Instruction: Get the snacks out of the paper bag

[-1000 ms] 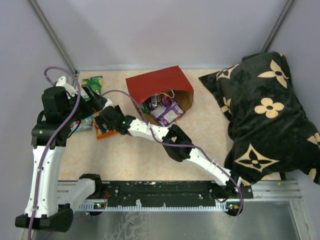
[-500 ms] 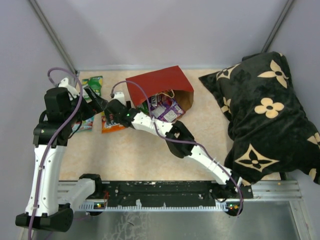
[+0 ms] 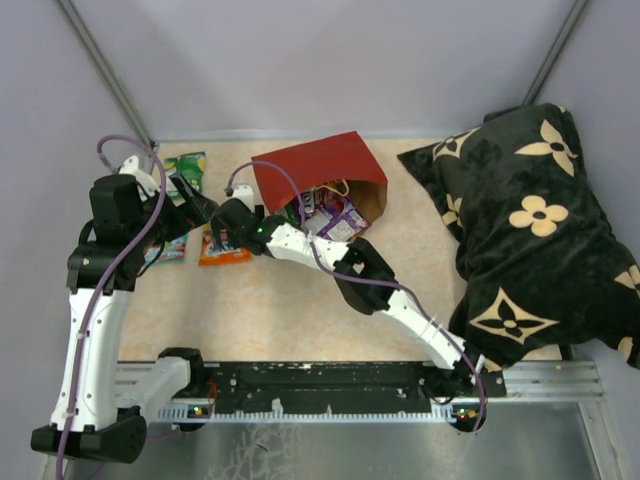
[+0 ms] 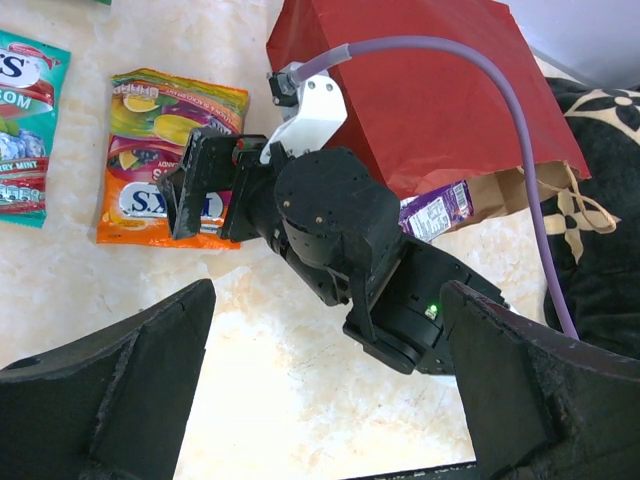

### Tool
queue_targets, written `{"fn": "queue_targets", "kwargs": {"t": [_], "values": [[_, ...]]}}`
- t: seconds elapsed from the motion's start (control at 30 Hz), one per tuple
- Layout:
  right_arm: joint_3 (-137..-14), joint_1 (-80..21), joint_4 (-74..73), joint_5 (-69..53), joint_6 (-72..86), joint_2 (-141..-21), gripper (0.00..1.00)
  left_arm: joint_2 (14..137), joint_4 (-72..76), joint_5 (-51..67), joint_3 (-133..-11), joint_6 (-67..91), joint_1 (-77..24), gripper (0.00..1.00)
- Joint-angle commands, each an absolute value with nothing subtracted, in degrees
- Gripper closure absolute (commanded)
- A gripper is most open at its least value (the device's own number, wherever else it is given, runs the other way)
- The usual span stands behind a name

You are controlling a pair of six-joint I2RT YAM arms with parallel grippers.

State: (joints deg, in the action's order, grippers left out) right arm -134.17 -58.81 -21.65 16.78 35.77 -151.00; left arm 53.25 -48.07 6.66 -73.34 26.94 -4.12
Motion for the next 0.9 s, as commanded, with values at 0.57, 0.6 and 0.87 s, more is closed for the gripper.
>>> {"fn": "queue_targets", "kwargs": {"t": [0.57,0.6,0.87], "values": [[-64.58,-68.51,10.88,32.26,28.17,-87.27,0.01,65.12,-32.10,4.97,-70.84,27.68,-4.00,0.01],[-62.57,-68.49,10.06,34.30,27.44,-82.97,0.01,65.94,-30.57,5.40,-69.60,28.55,-3.96,0.02],[-60.95,-46.82,-3.60,28.68,22.62,-62.77,0.07,74.71,-20.54,11.36,-65.57,29.12,-4.08,0.04]]}}
